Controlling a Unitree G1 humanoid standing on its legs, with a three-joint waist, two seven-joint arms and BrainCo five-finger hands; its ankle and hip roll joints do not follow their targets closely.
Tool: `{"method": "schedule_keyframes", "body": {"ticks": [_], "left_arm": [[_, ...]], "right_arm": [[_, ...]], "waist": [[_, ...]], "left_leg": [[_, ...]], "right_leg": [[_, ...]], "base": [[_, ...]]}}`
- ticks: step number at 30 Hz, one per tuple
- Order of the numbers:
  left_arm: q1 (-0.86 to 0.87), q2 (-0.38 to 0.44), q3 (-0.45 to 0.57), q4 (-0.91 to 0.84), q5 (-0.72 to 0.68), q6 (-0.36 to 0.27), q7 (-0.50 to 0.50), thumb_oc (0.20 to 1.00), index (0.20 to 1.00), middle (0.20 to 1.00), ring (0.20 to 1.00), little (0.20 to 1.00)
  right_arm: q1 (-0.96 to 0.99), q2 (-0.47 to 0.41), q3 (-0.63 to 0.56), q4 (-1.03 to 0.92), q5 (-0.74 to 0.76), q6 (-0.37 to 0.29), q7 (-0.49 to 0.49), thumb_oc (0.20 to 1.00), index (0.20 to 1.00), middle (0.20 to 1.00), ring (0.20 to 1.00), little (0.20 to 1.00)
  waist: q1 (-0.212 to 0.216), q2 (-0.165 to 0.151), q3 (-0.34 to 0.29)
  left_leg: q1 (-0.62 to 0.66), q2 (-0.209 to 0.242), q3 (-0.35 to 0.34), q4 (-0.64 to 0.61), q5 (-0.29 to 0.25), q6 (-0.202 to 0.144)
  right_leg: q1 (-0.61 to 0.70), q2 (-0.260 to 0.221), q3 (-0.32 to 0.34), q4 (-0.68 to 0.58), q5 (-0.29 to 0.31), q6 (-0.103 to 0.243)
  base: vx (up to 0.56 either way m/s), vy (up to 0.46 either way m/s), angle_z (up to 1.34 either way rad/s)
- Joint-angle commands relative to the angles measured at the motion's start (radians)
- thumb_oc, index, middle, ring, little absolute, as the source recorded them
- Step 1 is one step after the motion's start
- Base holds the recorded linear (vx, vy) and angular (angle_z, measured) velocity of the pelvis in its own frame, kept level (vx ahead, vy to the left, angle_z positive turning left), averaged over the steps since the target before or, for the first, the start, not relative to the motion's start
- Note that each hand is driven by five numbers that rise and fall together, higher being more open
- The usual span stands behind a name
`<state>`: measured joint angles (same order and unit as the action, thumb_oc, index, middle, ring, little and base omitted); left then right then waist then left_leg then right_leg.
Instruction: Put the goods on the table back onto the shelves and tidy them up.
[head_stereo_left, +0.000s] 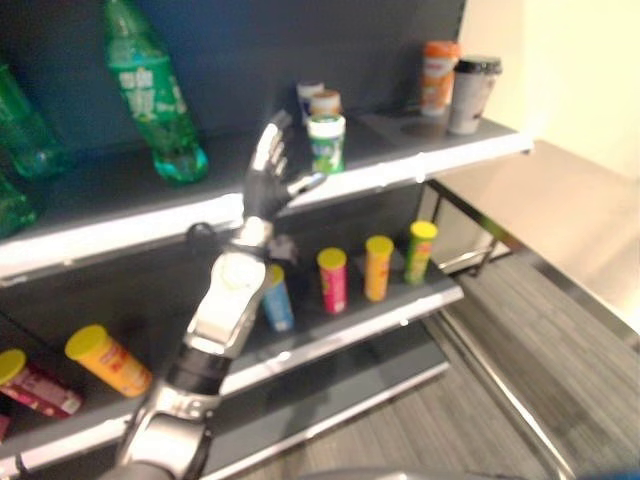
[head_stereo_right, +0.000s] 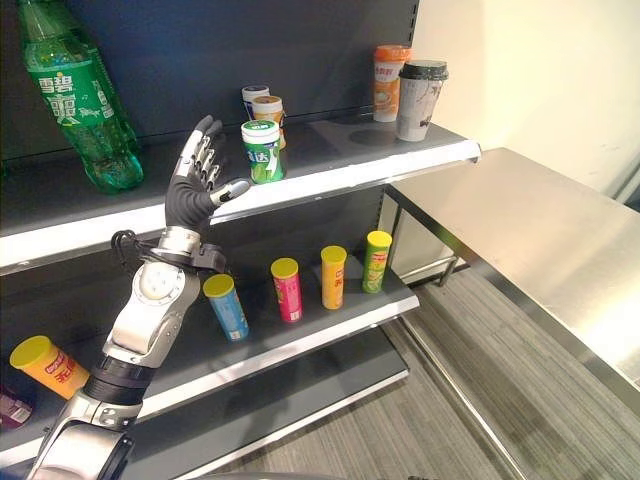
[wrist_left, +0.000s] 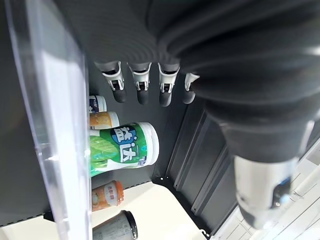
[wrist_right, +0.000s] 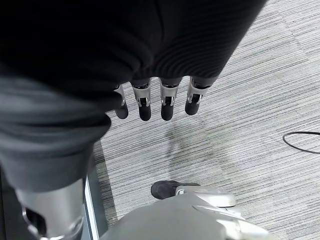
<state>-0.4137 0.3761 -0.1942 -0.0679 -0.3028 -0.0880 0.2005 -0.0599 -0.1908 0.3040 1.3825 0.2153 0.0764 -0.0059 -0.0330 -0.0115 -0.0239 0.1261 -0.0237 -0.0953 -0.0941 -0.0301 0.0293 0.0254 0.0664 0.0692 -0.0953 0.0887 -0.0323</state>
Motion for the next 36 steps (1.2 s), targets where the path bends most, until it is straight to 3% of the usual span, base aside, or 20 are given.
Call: {"method": "schedule_keyframes", "body": {"ticks": [1, 36], "left_arm": [[-0.045, 0.032, 0.027, 0.198, -0.054, 0.047, 0.019, 1.0, 1.0, 1.0, 1.0, 1.0], [-0.132, -0.007, -0.064, 0.27, -0.062, 0.063, -0.003, 1.0, 1.0, 1.0, 1.0, 1.0]], "right_arm": [[-0.033, 0.075, 0.019, 0.024, -0.012, 0.0, 0.009, 1.0, 1.0, 1.0, 1.0, 1.0], [-0.032, 0.07, 0.031, 0.012, -0.011, 0.006, 0.007, 1.0, 1.0, 1.0, 1.0, 1.0]], "waist": [[-0.031, -0.023, 0.033], [-0.045, -0.016, 0.031]], "left_leg": [[0.059, 0.075, 0.027, 0.007, -0.111, -0.057], [0.062, 0.071, 0.038, 0.007, -0.114, -0.052]], "right_leg": [[0.103, -0.061, 0.041, 0.008, -0.113, 0.085], [0.103, -0.065, 0.05, 0.008, -0.113, 0.087]], "base": [[0.0, 0.0, 0.0], [0.0, 0.001, -0.01]]}}
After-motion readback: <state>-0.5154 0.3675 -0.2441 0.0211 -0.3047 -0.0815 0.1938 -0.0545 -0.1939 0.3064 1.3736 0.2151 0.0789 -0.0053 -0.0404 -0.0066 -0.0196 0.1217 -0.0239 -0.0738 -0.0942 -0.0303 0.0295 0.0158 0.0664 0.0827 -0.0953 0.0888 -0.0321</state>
